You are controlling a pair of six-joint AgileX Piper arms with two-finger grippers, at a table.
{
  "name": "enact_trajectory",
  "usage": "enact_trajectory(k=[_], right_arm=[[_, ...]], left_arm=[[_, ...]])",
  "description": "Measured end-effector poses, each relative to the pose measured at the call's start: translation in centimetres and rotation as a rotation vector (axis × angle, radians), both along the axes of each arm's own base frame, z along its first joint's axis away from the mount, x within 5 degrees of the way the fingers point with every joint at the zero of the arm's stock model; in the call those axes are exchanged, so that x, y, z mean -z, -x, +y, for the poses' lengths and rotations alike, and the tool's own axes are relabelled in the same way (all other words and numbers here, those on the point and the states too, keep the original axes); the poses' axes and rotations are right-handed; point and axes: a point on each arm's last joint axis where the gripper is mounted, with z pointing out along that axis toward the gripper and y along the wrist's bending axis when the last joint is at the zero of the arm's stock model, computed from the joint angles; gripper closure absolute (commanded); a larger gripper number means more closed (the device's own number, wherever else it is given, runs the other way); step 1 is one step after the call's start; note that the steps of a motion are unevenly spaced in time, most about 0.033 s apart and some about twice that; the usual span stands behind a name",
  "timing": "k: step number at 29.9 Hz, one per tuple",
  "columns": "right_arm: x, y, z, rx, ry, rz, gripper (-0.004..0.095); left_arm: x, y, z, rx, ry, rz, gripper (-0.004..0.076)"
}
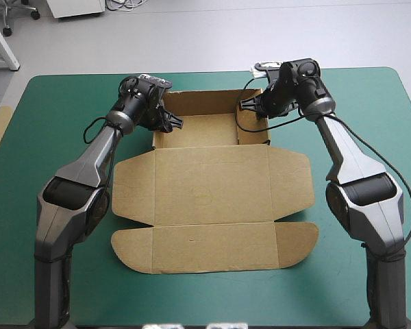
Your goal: Fold the box
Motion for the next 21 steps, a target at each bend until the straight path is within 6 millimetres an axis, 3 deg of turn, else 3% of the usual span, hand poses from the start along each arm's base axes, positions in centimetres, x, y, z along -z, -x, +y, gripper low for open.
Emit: enact_trajectory(k=[5,11,21], right_arm=[[-0.8,0.3,-0.1,-0.004,0.005,0.010,0.0435],[-1.5,0.6,-0.3,-0.006,0.006,0.003,0.0432],[-7.1,3.2,-1.1,-0.026,-0.021,-0.111,0.0458]], left_arm=[[-0.6,0.5,-0.4,0.008,0.054,0.022,0.0219],[-3.4,1.5,-0.2,0.012,0.091,-0.020,0.0220],[-9.2,4.3,0.8,0.015,0.115,-0.097,0.0221]])
